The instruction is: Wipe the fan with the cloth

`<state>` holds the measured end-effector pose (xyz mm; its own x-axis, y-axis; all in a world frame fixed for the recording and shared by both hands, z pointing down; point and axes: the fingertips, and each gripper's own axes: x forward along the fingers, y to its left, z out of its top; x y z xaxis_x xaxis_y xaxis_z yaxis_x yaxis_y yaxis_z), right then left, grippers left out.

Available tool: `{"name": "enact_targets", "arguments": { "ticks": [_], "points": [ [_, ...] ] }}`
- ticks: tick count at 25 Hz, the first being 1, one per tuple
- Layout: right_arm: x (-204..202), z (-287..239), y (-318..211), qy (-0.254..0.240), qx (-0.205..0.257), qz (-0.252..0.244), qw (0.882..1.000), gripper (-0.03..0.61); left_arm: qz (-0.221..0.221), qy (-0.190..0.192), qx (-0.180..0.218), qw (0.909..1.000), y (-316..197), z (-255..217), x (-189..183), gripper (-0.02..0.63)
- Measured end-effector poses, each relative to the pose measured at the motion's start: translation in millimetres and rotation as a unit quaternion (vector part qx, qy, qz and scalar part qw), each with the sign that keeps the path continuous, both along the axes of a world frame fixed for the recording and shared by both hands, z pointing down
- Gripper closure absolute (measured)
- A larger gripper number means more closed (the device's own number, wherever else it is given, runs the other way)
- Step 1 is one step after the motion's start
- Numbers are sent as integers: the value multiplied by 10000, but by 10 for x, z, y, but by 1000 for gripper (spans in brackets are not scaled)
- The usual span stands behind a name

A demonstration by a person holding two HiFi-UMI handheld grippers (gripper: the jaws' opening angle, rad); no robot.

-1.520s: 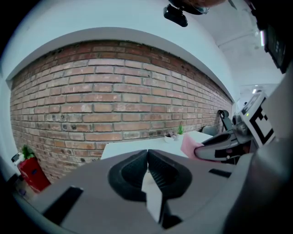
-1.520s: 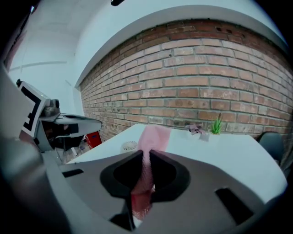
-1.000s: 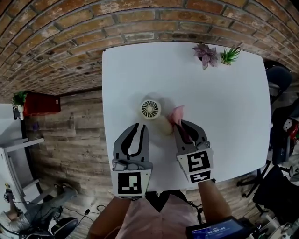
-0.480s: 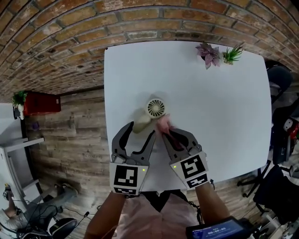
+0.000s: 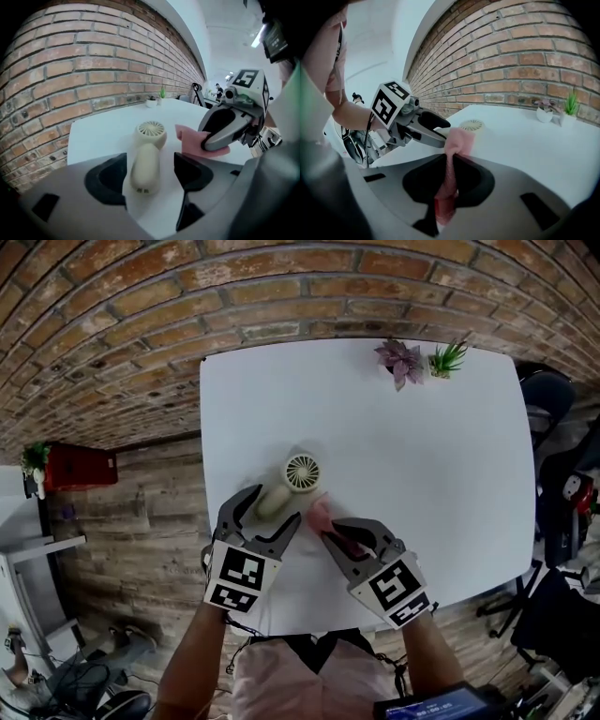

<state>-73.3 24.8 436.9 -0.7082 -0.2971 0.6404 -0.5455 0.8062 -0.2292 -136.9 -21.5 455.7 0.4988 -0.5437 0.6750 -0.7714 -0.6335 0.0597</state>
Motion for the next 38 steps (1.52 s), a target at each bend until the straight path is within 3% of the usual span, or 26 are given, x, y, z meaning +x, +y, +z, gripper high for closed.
{"name": "enact_targets", "arguments": {
  "ticks": [2,5,6,15,29,38],
  "points": [
    [-9,-2,11,11,-39,-83,10000,535,122,-125,-106,9998,-6,69,6,308],
    [0,15,24,40,-114,-187,9998,535,262,-280,-207,9991,-14,145,8,405],
    [6,28,27,56,-145,-214,9996,535,306,-302,-234,9988,-17,164,9,411],
    [-38,178,149,216,-583,-593,9963,535,866,-357,-378,9949,-20,207,30,416],
    [-175,177,-115,-299,-709,-284,9966,538,1323,-584,-498,9882,-17,205,59,417],
    [-226,192,-286,-338,-920,-14,9952,538,1389,-620,-578,9867,-18,211,70,416]
  ]
}}
